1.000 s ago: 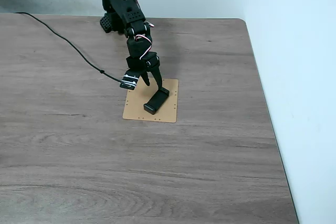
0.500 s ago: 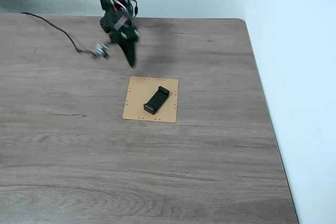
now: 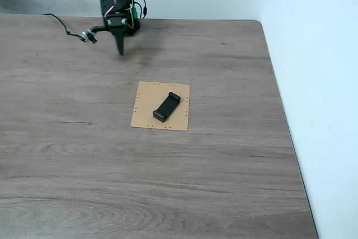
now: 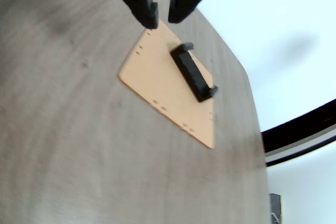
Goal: Grasp a black block and then place it on the board.
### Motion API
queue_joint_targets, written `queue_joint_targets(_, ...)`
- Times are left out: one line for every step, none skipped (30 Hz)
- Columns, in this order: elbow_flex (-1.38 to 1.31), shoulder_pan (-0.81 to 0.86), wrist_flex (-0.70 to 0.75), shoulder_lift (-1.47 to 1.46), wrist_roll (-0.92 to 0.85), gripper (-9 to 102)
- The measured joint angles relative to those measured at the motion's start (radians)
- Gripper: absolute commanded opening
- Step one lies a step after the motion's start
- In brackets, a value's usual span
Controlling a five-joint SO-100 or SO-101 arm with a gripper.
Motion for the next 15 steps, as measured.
queue_joint_targets(0.026,0.006,0.009,0.035,0.020,0)
queue_joint_targets(0.054,0.015,0.017,0.074,0.038,0)
queue_joint_targets(0.083,0.023,0.025,0.110,0.052,0)
queue_joint_targets(0.115,0.017,0.034,0.144,0.064,0)
queue_joint_targets(0.144,0.006,0.046,0.179,0.074,0)
queue_joint_targets(0.169,-0.002,0.061,0.212,0.083,0)
queue_joint_targets(0.189,-0.002,0.078,0.239,0.089,0)
queue_joint_targets(0.207,0.003,0.091,0.261,0.091,0)
queue_joint_targets(0.224,0.008,0.101,0.279,0.091,0)
queue_joint_targets(0.233,0.012,0.112,0.298,0.091,0)
queue_joint_targets(0.245,0.015,0.117,0.318,0.091,0)
queue_joint_targets(0.259,0.015,0.118,0.336,0.091,0)
queue_joint_targets(0.278,0.014,0.118,0.354,0.091,0)
queue_joint_targets(0.285,0.020,0.118,0.368,0.091,0)
queue_joint_targets(0.296,0.029,0.118,0.390,0.091,0)
